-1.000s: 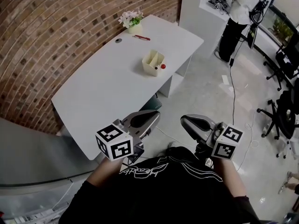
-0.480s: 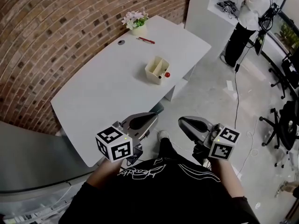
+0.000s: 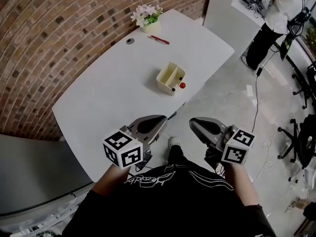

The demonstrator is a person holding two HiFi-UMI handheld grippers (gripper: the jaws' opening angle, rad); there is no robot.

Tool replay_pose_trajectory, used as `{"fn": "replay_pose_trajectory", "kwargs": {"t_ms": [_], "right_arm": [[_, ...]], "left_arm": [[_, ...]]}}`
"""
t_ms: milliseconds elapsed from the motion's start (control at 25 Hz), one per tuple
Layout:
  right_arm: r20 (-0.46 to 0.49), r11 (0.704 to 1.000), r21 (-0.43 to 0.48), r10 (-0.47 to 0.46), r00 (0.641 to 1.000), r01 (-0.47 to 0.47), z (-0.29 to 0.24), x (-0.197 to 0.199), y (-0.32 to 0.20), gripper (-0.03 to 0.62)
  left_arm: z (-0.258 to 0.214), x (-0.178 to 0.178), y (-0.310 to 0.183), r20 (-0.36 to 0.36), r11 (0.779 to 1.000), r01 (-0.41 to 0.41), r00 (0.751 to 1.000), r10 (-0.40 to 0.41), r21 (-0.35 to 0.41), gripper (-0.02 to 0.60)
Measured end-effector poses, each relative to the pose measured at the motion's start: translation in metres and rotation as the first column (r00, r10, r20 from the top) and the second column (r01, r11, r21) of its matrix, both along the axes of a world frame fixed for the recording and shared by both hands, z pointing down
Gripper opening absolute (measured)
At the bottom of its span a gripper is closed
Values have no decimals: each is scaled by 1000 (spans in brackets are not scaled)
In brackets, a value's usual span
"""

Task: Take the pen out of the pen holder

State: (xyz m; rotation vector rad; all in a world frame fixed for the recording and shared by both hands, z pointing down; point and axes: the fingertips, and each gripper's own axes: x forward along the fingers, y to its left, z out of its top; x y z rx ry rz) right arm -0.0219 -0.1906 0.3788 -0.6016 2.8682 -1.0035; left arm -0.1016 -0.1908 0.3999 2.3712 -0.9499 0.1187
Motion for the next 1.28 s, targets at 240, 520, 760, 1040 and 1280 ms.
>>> {"fn": "replay_pose_trajectory", "kwargs": {"t_ms": [240, 520, 760, 1040, 1280], "right_arm": [[6, 999, -35, 9, 1000, -9, 12, 9, -27, 3], [13, 995, -87, 42, 999, -40, 27, 27, -50, 3], [26, 990, -128, 65, 998, -61, 40, 40, -62, 3], [40, 981, -171, 99, 994, -91, 54, 58, -69, 3], [115, 973, -201, 138, 984, -113, 55, 71, -75, 3]], "left_arm": [[21, -1, -40, 72, 1000, 18, 997, -18, 8, 5], [47, 3, -80, 164, 999, 39, 986, -37, -10, 11], [74, 9, -100, 261, 998, 44, 965, -30, -49, 72], [108, 16, -119, 359, 996, 55, 933, -24, -76, 115], [126, 18, -136, 384, 992, 99, 921, -63, -73, 117]]}}
